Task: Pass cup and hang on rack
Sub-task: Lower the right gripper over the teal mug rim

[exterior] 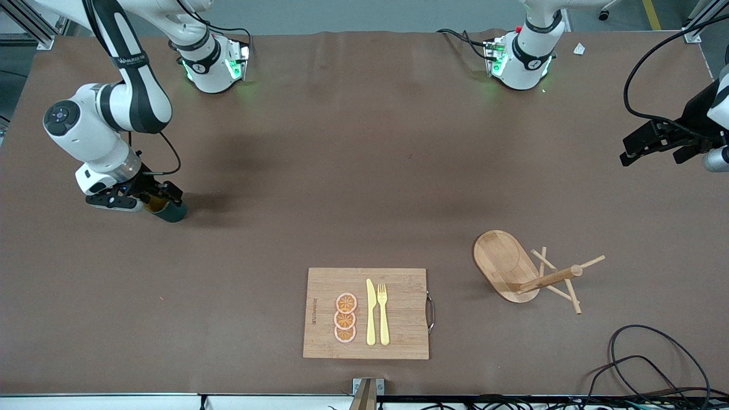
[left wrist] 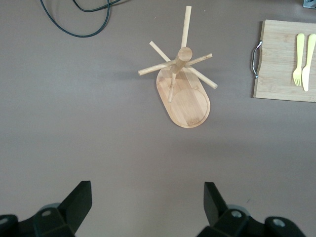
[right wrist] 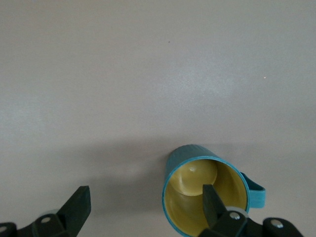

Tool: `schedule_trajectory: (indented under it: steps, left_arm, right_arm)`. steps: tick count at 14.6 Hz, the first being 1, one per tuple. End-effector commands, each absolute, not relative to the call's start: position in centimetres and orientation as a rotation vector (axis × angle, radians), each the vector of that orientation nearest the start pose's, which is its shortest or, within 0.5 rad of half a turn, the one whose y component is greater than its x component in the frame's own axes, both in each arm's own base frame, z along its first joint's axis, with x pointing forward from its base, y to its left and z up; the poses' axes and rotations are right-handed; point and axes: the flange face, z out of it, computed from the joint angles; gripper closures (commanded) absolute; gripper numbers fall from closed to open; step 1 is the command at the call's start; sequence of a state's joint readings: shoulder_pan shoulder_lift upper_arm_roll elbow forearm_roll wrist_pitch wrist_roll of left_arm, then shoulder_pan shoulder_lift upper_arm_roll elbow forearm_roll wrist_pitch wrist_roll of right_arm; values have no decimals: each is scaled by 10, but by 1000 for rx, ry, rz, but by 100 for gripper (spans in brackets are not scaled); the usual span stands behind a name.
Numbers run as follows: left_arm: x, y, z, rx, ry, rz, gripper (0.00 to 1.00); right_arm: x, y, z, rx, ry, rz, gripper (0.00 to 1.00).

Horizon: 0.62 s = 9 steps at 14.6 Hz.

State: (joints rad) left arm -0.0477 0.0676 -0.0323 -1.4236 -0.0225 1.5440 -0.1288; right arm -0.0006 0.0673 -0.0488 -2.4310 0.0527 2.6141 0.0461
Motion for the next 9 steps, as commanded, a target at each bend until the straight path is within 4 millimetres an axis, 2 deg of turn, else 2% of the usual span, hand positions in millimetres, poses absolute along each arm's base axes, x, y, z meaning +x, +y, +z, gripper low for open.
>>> schedule_trajectory:
  steps: [1,4,9]
  left_arm:
    - [569,-47,655,-3153,-53,-76,0]
    - [569,-47,655,-3153,-53,-76,0]
    - [569,-48,655,-3154,-50,-76,0]
  right_arm:
    - [495,-32,276,-3092,262,-193,0]
    - [491,-40,263,-3094,288,-199,0]
    - [484,-40,256,-3095,292,-216,0]
